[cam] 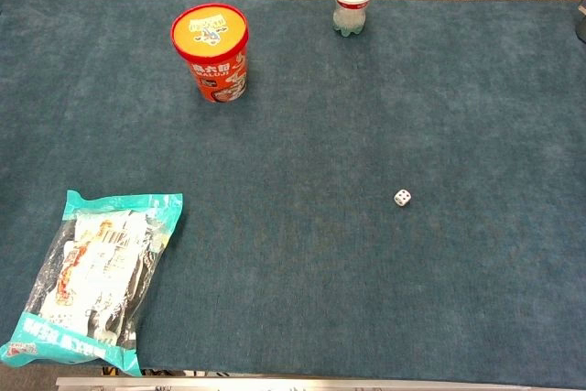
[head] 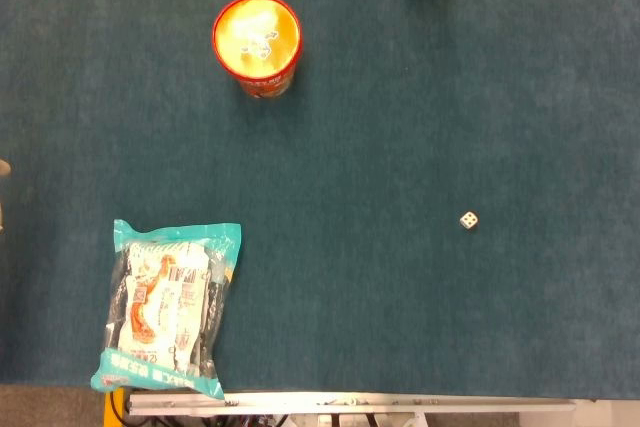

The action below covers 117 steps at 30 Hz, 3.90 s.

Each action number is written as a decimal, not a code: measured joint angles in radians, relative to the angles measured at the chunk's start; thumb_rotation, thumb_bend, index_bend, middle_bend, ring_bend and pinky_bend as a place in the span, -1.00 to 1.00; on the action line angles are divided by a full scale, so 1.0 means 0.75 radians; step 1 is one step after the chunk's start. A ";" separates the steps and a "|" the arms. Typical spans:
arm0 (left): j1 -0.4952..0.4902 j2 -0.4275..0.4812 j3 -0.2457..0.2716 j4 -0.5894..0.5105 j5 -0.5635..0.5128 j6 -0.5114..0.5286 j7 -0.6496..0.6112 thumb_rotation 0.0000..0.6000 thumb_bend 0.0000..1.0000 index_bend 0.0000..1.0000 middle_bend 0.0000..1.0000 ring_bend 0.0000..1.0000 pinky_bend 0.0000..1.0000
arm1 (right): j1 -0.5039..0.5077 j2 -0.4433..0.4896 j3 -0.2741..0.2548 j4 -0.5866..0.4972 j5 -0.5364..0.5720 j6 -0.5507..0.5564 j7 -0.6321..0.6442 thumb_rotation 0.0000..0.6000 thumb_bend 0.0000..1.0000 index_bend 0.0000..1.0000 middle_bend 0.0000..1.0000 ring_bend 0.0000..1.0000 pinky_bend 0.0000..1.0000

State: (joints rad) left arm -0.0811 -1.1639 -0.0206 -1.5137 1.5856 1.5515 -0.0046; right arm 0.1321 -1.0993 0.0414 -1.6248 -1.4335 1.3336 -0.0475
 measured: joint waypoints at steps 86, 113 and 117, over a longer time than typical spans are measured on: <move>0.058 0.063 -0.037 -0.026 -0.180 -0.048 0.027 1.00 0.16 -0.19 -0.45 -0.58 -0.29 | 1.024 -0.151 -0.142 -0.218 0.215 -1.136 -0.581 1.00 1.00 -0.16 0.77 0.64 0.58; 0.058 0.064 -0.039 -0.024 -0.185 -0.060 0.024 1.00 0.16 -0.19 -0.45 -0.58 -0.29 | 1.089 -0.191 -0.243 -0.161 0.358 -1.070 -0.649 1.00 1.00 -0.16 0.77 0.64 0.58; 0.057 0.064 -0.039 -0.024 -0.187 -0.063 0.024 1.00 0.16 -0.19 -0.45 -0.58 -0.29 | 1.093 -0.189 -0.251 -0.163 0.368 -1.059 -0.650 1.00 1.00 -0.16 0.77 0.64 0.58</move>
State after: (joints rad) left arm -0.0381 -1.1161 -0.0502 -1.5317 1.4457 1.5046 0.0135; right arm 0.9521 -1.2413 -0.1471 -1.7469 -1.1578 0.5397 -0.5347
